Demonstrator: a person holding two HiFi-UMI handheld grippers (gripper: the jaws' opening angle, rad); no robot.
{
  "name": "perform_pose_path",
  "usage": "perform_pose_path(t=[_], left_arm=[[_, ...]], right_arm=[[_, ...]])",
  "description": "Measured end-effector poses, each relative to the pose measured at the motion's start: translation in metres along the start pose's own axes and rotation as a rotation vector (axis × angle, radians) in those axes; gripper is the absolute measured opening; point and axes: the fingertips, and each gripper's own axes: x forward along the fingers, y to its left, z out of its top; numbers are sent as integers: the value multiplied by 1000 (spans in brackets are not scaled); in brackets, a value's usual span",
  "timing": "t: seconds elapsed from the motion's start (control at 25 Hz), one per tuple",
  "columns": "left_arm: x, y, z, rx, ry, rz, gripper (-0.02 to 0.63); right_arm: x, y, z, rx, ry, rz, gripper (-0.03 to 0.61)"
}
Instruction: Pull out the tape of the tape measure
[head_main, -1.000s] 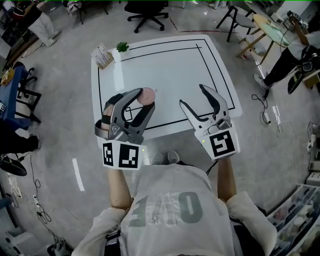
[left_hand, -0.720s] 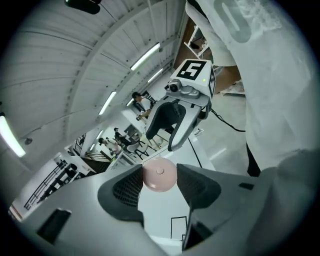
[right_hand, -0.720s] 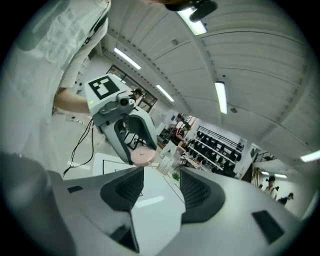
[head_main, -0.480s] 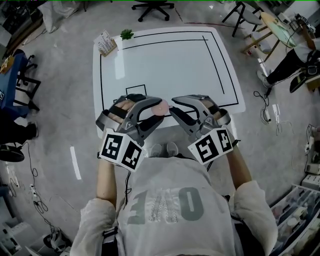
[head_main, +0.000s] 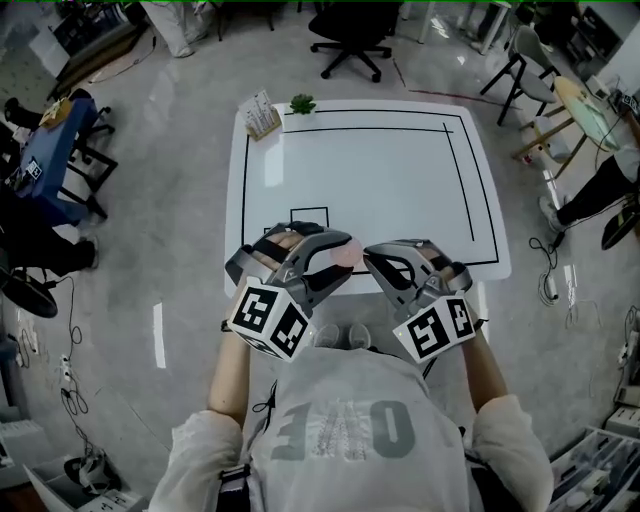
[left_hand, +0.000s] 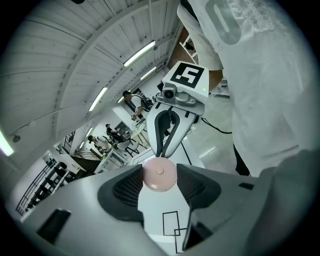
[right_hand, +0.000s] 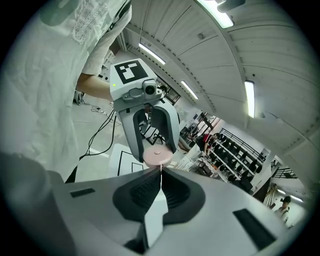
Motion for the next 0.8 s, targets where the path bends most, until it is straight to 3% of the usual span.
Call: perform_pose_path(t=[0.36, 0.52, 0.8], left_arm=[[-30, 18, -15, -63, 55, 90, 233], [-42, 23, -26, -109, 111, 157, 233], [-77, 26, -42, -180, 135, 278, 233]], right_arm=[[19, -9, 31, -14, -104, 33, 32], [27, -16, 34, -13, -158, 54, 31], [43, -15, 61, 14, -231, 83, 31]])
